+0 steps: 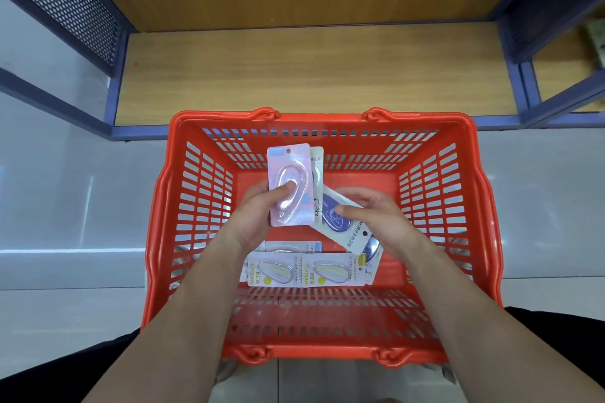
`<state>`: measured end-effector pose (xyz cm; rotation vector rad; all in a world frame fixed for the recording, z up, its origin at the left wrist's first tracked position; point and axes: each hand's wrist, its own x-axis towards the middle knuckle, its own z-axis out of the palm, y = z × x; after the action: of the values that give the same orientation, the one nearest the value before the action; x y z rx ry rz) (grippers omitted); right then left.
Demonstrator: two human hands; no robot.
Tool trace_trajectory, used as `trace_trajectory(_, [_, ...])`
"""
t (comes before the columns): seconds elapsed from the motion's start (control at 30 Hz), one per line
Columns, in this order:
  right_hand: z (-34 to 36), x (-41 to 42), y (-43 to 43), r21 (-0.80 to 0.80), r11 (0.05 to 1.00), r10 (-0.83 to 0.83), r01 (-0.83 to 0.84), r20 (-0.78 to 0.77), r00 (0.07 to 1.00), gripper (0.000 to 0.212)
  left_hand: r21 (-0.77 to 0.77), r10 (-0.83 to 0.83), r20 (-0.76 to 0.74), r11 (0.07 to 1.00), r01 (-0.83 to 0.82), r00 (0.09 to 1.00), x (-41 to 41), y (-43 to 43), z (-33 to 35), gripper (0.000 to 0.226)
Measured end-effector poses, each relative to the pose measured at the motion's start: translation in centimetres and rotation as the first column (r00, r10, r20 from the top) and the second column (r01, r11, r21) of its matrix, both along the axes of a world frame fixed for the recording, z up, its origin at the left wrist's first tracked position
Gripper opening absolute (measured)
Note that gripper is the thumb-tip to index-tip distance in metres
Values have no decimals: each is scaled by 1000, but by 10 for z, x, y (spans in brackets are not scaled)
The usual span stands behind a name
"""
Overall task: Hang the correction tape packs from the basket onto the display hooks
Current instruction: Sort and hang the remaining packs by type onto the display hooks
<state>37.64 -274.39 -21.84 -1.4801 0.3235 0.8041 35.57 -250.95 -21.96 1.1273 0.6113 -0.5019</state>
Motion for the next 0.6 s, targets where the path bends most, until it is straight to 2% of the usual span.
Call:
trace_trajectory(0.07, [-1,0,0,-15,1000,15,-15,0,1000,28,26,-19,-10,999,19,1000,-1,-2,-1,54])
trace_trajectory(0.13, [-2,2,-1,-57,998,-37,38,8,999,28,34,-39,-29,999,40,999,-1,-5,-2,44])
trace_trajectory(0.2, [-3,3,-3,-88,985,-144,145,23,989,40,54,-67,-37,996,69,997,-2,-9,1,22])
trace_trajectory(0.27, [-3,4,-4,-15,955,-296,296,7,955,49,99,-70,-29,992,73,997,-2,-10,2,17])
trace_trajectory(0.37, [1,4,-1,79,899,-430,430,-19,903,37,111,-94,-29,989,97,995,-3,-8,1,33])
trace_trajectory(0.43, [1,3,-1,95,880,-466,466,-22,885,28,146,-172,-50,973,178,984,-3,-9,1,44])
trace_trajectory(0.6, [1,3,-5,5,929,-369,369,35,929,14,189,-254,-9,949,251,967,-4,-9,5,29])
